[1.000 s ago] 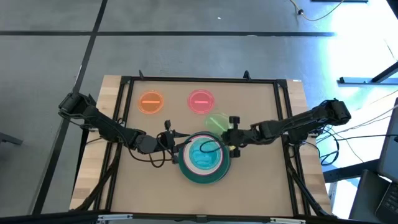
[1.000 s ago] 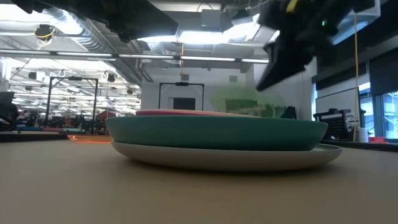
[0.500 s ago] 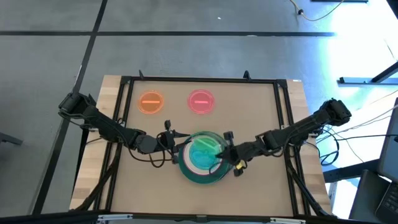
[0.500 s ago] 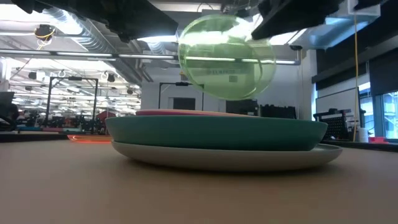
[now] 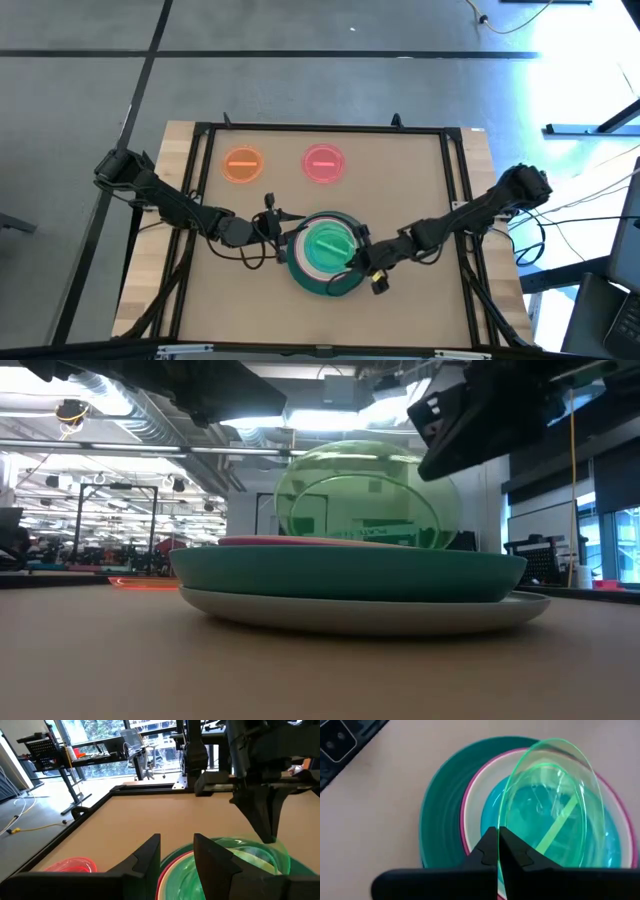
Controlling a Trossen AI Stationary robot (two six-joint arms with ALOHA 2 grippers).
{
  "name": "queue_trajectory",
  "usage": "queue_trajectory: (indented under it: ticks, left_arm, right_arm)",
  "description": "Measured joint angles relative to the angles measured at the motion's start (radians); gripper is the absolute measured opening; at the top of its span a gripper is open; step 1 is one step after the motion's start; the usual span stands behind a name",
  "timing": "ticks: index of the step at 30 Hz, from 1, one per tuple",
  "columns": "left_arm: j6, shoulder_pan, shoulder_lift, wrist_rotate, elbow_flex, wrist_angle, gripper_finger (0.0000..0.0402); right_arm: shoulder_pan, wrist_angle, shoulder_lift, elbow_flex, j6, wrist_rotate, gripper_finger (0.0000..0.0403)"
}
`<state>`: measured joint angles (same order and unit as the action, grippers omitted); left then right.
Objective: Stack plastic plates
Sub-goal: Stack the transparent green plate on top of the light blue plate
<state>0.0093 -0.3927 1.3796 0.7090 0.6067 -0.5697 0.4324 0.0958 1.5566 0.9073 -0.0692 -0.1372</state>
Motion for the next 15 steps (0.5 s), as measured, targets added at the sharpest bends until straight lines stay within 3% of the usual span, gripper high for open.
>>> queue_trajectory:
  ticks: [11, 15]
  left_arm:
    - [-0.002, 0.000, 0.000, 0.000, 0.000, 0.000, 0.0110]
    - [-0.003, 0.000, 0.000, 0.000, 0.000, 0.000, 0.0110]
  right_arm:
    - [-0.001, -0.071, 0.058, 0.000, 0.022, -0.019, 0.0001]
    - [-0.001, -0.070, 0.066, 0.000, 0.055, -0.019, 0.0023]
